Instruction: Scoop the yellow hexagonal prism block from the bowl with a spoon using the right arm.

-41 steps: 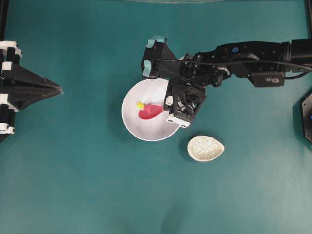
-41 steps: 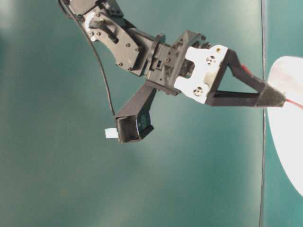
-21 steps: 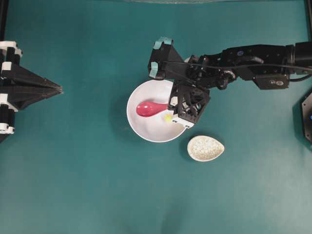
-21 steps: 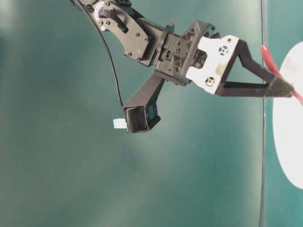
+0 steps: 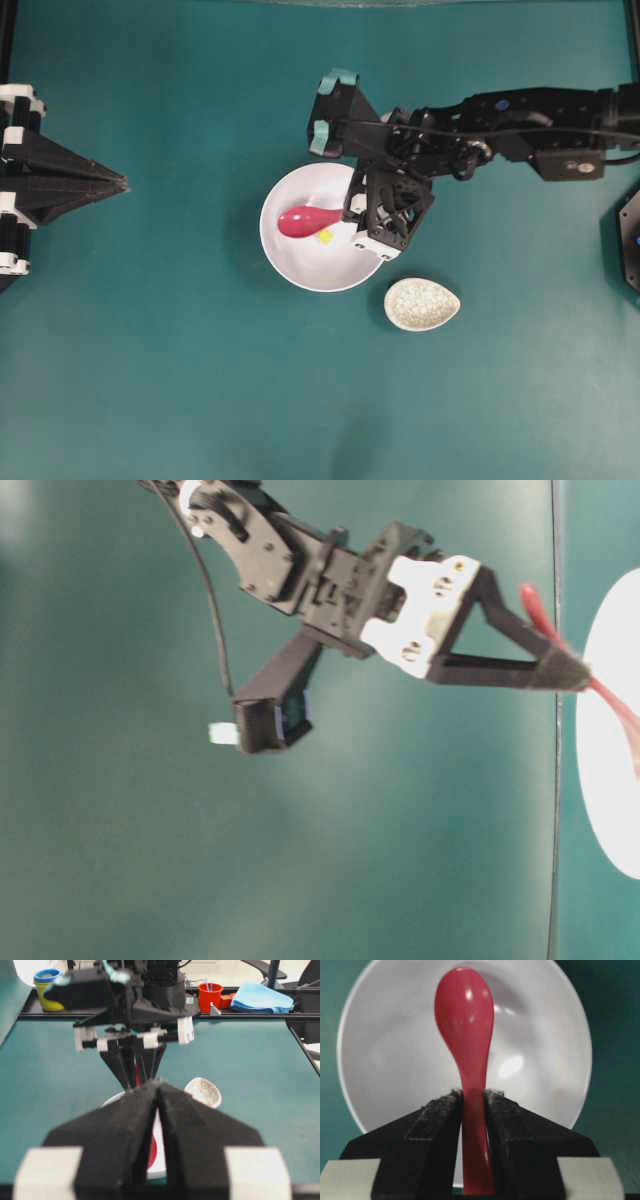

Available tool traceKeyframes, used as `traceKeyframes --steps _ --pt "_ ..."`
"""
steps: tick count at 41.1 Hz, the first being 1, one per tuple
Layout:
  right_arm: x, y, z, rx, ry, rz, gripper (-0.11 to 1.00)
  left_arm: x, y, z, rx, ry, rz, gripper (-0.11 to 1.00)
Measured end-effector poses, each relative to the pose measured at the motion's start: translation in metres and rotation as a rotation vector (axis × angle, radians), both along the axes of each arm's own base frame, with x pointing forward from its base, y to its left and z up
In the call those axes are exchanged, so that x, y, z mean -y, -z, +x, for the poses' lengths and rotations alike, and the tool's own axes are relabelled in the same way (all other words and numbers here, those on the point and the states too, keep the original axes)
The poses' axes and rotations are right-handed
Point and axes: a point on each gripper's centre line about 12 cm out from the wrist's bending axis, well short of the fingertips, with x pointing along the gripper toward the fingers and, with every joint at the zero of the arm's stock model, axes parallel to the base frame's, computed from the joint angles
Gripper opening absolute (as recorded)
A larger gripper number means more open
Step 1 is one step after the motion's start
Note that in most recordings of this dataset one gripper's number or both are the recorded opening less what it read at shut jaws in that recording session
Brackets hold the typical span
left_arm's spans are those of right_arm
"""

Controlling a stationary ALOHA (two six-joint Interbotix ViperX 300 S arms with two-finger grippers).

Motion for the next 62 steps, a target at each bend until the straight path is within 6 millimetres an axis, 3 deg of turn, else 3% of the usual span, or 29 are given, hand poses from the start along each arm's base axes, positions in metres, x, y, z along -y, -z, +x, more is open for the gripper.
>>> traceKeyframes --steps 24,48,62 --pt "-0.005 -0.028 -0.022 0.017 0.015 0.027 0.23 0.0 0.0 0.0 0.0 0.0 0.0 0.06" --pt "-0.012 -0.037 -0.056 -0.023 0.081 0.095 0.23 0.0 0.0 0.0 -0.002 -0.002 0.0 0.06" --pt "-0.015 -0.034 -0.062 -0.081 0.093 0.126 0.23 0.0 0.0 0.0 -0.002 -0.002 -0.002 0.06"
